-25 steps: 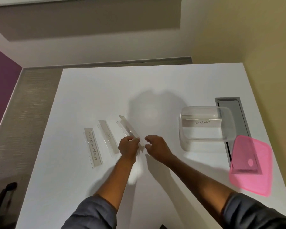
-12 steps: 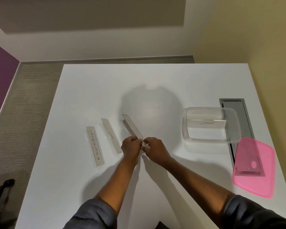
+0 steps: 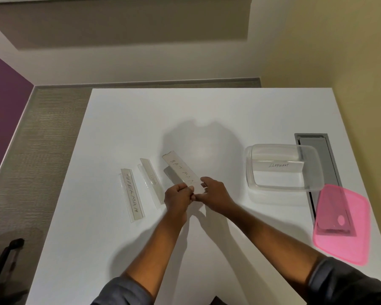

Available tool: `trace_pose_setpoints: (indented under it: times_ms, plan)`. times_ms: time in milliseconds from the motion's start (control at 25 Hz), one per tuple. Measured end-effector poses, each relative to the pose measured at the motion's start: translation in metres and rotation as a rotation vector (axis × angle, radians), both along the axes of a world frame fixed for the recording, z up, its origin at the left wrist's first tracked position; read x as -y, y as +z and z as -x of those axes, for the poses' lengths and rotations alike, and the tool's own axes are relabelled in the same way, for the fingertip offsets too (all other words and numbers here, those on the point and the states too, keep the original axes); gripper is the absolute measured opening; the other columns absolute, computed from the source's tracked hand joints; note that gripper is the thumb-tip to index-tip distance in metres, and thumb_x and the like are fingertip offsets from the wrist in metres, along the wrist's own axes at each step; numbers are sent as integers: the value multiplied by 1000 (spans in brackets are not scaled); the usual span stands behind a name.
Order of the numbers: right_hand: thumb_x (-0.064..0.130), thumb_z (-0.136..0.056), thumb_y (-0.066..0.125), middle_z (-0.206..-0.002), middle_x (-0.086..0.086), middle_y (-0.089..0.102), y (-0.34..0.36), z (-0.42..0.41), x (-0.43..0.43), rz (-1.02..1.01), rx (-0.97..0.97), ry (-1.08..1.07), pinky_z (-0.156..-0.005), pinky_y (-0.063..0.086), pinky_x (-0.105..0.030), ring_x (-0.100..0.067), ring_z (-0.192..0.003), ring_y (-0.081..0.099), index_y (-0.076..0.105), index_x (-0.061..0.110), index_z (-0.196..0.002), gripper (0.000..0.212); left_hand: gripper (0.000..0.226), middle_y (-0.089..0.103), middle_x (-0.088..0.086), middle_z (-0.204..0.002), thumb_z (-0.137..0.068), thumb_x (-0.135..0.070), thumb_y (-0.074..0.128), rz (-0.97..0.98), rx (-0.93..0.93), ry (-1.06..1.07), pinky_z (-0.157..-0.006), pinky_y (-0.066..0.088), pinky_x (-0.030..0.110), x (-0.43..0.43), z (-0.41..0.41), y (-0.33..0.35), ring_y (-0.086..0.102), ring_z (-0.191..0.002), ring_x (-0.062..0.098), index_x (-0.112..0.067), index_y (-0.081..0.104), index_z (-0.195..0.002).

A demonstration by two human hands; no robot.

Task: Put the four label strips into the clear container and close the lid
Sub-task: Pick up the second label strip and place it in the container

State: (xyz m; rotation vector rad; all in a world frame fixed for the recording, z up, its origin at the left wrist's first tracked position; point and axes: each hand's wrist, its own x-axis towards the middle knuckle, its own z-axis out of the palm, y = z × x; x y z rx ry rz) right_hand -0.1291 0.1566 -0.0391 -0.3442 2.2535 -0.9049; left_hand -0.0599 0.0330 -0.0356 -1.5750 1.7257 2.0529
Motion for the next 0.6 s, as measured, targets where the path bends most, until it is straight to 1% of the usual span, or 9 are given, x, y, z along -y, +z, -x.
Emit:
trace_pose_setpoints:
  times_ms: [40,120,160,240,320,360,480,600]
  plan:
    - [29,-84,88,-139,-9,68,1,2,-2,9,9,-5,-67,43,-6,-28,-120,66,57,8,-141,69,5,73,2,-118,-97,-2,75,-24,-10,9,-67,65,24,-1,-1,2,79,-91,31,-5,78,-100]
    - [30,-81,90,-137,-6,70,3,5,-9,37,13,-23,-79,51,-11,-24,-122,66,60,11,-139,68,6,75,2,-114,-97,-2,75,-81,-39,18,-67,64,23,-4,-1,8,80,-92,31,-7,77,-100]
    - [30,-80,90,-136,-4,71,5,6,-12,52,11,-33,-87,56,-18,-22,-122,66,61,12,-139,68,7,77,4,-111,-97,-2,76,-106,-45,24,-68,65,25,-5,-1,10,81,-93,31,-9,77,-99]
    - [30,-78,91,-133,2,71,10,7,-19,67,6,-45,-98,59,-32,-17,-122,66,61,13,-140,70,6,80,13,-107,-99,-7,75,-157,-44,54,-74,68,32,-4,0,13,82,-95,32,-7,77,-104]
    - [26,-77,91,-135,1,71,14,8,-26,71,-18,-38,-100,59,-36,-16,-124,65,61,13,-141,72,17,80,20,-108,-101,-9,73,-229,-68,123,-82,70,40,0,0,14,81,-97,32,0,75,-115]
    - [25,-76,91,-137,-1,71,16,9,-30,67,-33,-34,-99,60,-37,-18,-124,66,62,13,-141,73,18,78,22,-107,-101,-8,72,-266,-95,160,-83,69,41,3,0,16,79,-97,32,2,74,-116]
    - [24,-74,92,-138,-4,70,24,11,-45,42,-67,-14,-99,59,-40,-20,-114,68,61,15,-143,76,13,76,24,-103,-100,-6,73,-324,-157,248,-82,68,43,11,2,25,76,-95,32,3,74,-110]
    - [23,-75,92,-139,-5,69,32,12,-64,45,-74,-4,-101,58,-43,-23,-116,67,60,18,-142,75,10,77,22,-97,-98,-5,75,-332,-187,286,-78,70,40,18,3,32,78,-85,28,1,74,-106]
